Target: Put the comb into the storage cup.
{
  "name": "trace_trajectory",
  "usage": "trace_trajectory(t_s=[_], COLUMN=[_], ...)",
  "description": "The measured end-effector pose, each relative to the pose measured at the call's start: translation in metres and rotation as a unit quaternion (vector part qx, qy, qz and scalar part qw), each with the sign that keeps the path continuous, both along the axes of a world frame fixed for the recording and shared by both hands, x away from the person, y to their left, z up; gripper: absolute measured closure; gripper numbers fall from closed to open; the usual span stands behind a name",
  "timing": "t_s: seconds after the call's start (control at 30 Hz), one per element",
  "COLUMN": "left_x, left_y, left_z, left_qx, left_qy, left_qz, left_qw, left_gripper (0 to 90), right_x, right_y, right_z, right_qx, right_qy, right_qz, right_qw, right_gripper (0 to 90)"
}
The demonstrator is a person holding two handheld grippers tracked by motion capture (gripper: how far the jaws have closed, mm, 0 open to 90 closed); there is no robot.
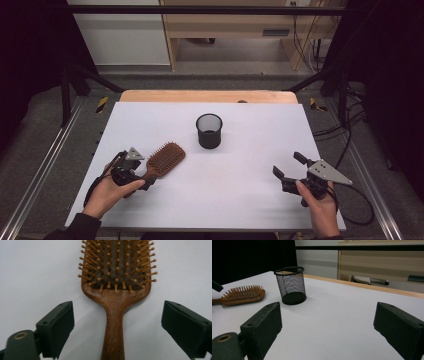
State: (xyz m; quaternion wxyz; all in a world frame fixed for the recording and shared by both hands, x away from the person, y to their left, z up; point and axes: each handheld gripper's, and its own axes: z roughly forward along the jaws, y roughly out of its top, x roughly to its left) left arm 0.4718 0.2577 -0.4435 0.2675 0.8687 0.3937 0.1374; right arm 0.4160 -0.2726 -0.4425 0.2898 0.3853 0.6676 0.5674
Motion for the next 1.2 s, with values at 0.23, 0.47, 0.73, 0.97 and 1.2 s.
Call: trace_trajectory(t_s=[0.23, 0.47, 0.73, 0.97, 1.2], left_x=[0.004, 0.005, 0.008, 0.012, 0.016], left_y=[0.003, 0.002, 0.003, -0.002, -0.006], left_z=[-0.003, -0.007, -0.010, -0.009, -0.007], left_qx=[0.010, 0.022, 0.036, 0.050, 0.066], left_qy=[0.024, 0.040, 0.050, 0.056, 0.071], left_qz=[-0.017, -0.031, -0.031, -0.036, -0.043], left_qw=[0.9995, 0.9985, 0.9976, 0.9965, 0.9944], left_gripper=[38.3, 53.6, 61.5, 65.6, 66.7], right_x=[0.000, 0.000, 0.000, 0.000, 0.001], right_y=[0.000, 0.000, 0.000, 0.001, 0.001], right_z=[0.000, 0.000, 0.000, 0.000, -0.001], right_qx=[0.000, 0.000, -0.001, -0.001, -0.003], right_qy=[-0.001, 0.000, 0.001, 0.003, 0.004], right_qz=[0.001, 0.002, 0.003, 0.005, 0.010], right_qw=[1.0000, 1.0000, 1.0000, 1.0000, 0.9999], right_gripper=[8.3, 8.3, 8.3, 8.3, 8.3])
